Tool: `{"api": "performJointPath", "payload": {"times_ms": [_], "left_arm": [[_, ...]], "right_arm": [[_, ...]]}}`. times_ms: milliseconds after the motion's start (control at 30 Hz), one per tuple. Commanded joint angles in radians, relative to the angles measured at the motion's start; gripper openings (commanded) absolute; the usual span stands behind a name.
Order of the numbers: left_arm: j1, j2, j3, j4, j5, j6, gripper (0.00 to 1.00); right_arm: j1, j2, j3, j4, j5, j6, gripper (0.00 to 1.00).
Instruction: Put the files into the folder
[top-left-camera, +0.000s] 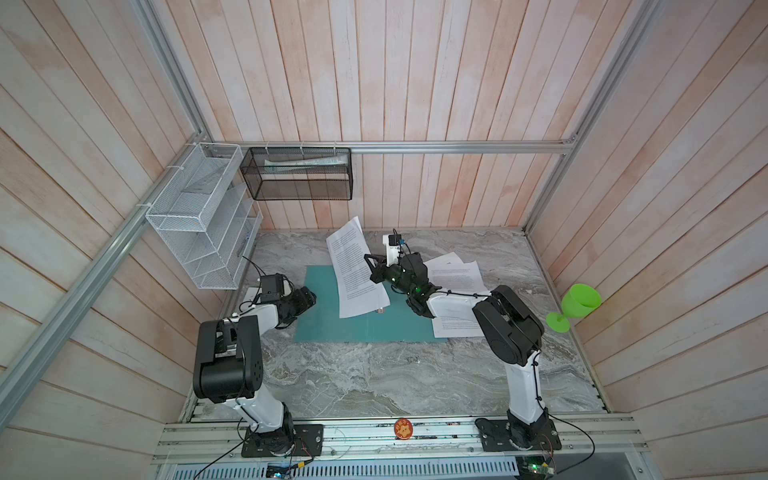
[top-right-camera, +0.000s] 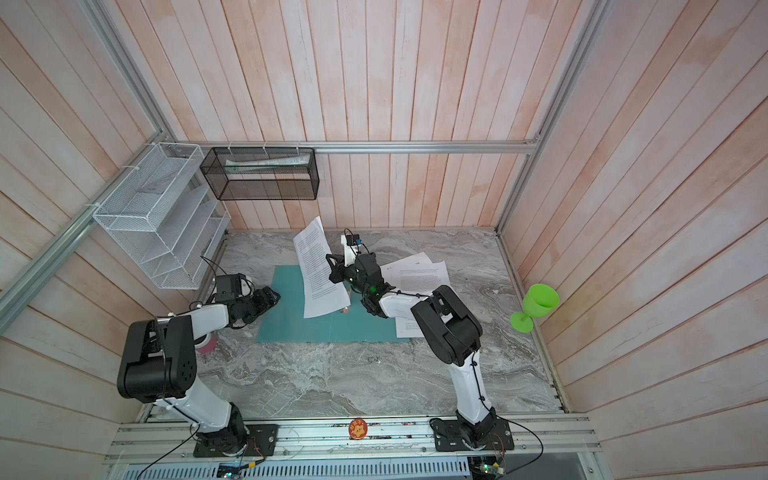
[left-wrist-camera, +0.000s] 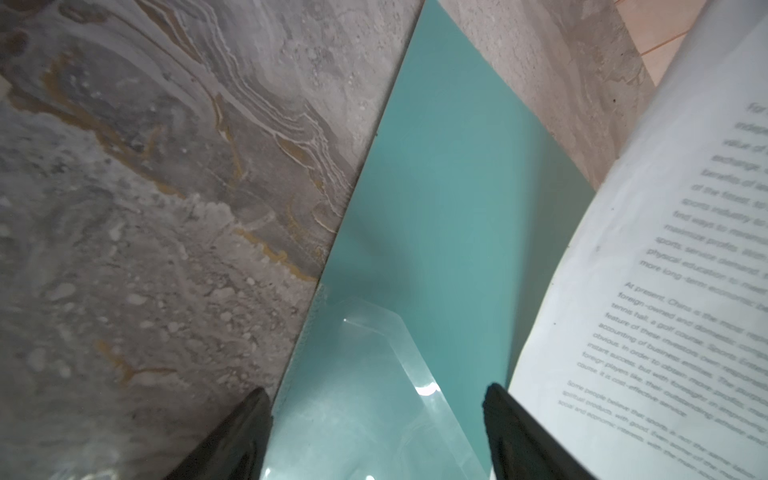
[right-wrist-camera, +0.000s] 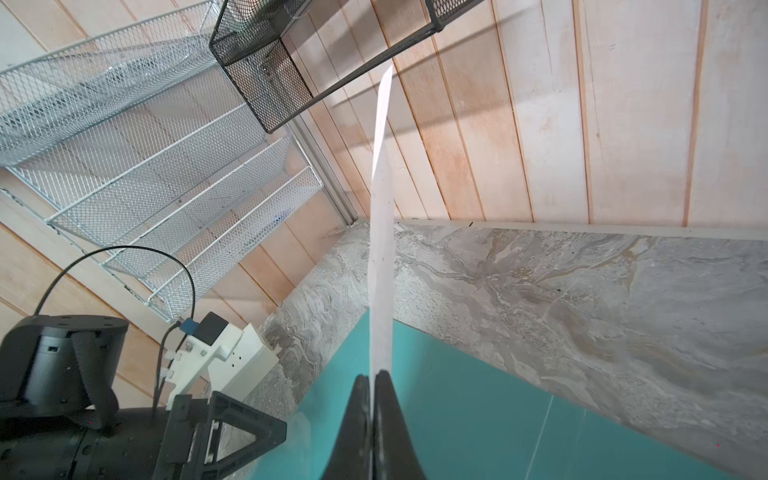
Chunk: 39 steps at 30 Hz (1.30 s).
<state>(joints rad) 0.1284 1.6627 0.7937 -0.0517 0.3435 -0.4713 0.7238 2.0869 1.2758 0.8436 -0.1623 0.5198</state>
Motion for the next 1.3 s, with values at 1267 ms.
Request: {"api": "performJointPath", "payload": {"times_ms": [1267], "left_arm": [[-0.014,0.032,-0.046,-0.06,0.025,-0.024,0.81]], "right_arm": [[0.023,0.056,-0.145,-0.002,0.127,0.459,0.0]]}}
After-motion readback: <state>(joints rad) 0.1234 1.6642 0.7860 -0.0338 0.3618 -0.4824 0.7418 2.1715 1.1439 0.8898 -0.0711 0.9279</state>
